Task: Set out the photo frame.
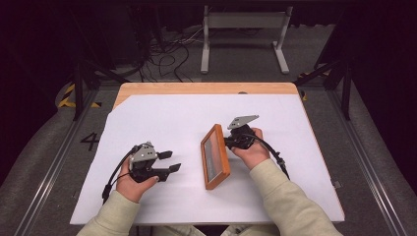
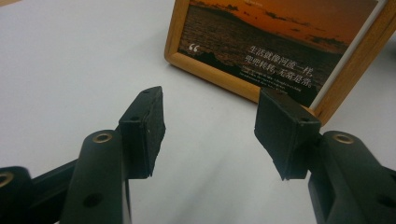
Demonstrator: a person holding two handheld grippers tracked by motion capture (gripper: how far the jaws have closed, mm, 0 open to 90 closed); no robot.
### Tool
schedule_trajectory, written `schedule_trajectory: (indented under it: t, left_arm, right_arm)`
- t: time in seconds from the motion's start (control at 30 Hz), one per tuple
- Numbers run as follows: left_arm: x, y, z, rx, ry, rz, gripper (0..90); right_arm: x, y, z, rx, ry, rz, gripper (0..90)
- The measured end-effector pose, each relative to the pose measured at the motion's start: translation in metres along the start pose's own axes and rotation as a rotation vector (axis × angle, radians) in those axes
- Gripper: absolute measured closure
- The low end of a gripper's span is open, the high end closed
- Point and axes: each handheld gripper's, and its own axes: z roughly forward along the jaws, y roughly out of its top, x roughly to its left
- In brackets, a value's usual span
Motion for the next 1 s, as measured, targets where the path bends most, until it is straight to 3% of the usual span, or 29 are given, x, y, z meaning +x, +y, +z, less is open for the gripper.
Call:
schedule_trajectory:
  t: [0.27,0.57,0.83,1.0]
  left_arm:
    - [0.000,-0.002,-0.002,0.019,0.026,0.012,42.1]
    - [0.000,-0.004,-0.004,0.024,0.029,0.009,41.6]
    - [0.001,-0.005,-0.004,0.027,0.030,0.006,41.6]
    - [0.000,-0.006,-0.005,0.026,0.029,0.012,41.6]
  right_arm:
    - [0.002,0.000,-0.028,0.033,-0.021,0.043,69.3]
    - [0.011,0.012,-0.058,-0.010,-0.031,0.078,45.6]
    - [0.026,0.028,-0.075,-0.066,0.011,0.100,38.5]
    - [0.034,0.033,-0.074,-0.049,0.030,0.131,36.5]
